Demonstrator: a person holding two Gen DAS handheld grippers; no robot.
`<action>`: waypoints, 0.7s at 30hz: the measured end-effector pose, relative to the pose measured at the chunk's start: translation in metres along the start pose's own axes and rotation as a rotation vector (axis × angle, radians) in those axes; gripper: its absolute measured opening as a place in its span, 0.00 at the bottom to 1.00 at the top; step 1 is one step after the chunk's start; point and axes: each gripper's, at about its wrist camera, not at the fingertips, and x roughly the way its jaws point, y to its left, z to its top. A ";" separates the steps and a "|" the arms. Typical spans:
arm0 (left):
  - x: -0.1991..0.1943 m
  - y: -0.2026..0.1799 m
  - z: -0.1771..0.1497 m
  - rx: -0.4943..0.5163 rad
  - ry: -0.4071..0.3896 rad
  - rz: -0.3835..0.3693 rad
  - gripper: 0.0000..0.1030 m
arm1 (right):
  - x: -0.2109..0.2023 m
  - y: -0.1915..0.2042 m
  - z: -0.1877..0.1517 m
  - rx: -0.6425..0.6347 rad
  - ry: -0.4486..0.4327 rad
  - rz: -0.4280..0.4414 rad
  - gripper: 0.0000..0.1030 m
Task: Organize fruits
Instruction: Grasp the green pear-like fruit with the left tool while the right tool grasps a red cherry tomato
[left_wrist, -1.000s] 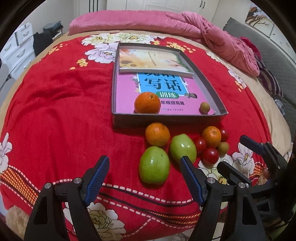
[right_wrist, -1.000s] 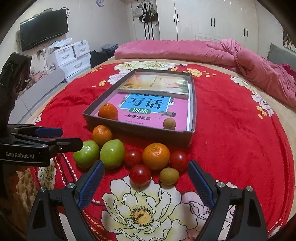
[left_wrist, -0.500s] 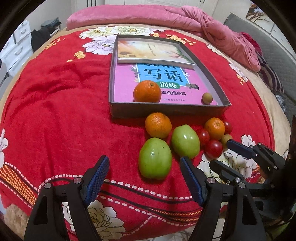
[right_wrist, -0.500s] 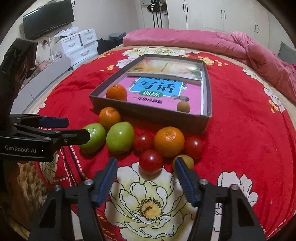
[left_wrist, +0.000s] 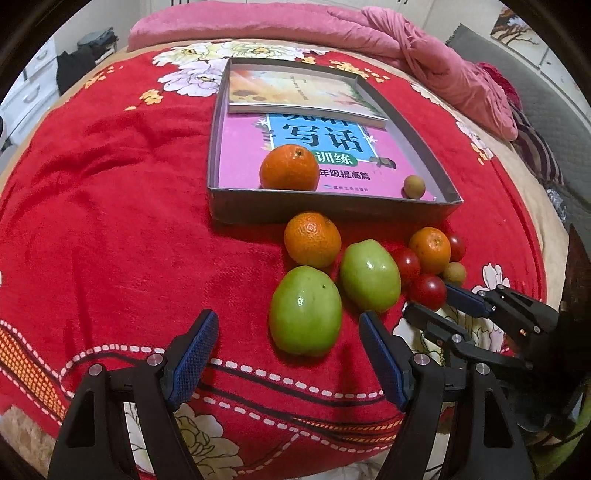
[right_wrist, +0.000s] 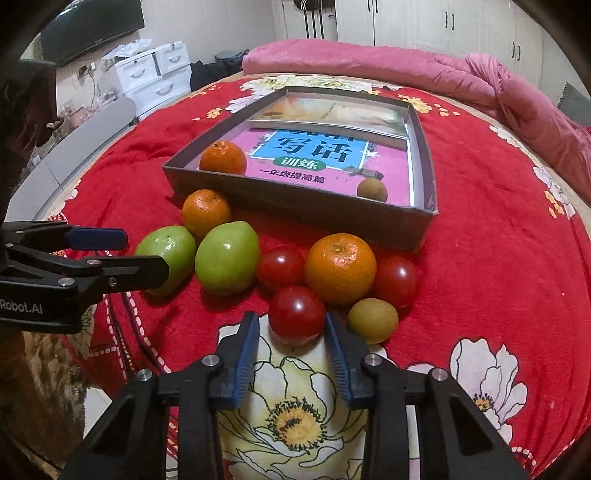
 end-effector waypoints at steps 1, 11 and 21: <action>0.001 0.000 0.000 -0.003 0.003 -0.004 0.77 | 0.000 0.000 0.000 0.004 -0.002 0.003 0.31; 0.009 0.004 0.003 -0.016 0.008 -0.029 0.75 | 0.004 0.004 0.002 -0.011 -0.012 0.022 0.30; 0.014 0.001 0.005 -0.010 0.020 -0.044 0.58 | 0.004 0.008 0.003 -0.016 -0.022 0.053 0.30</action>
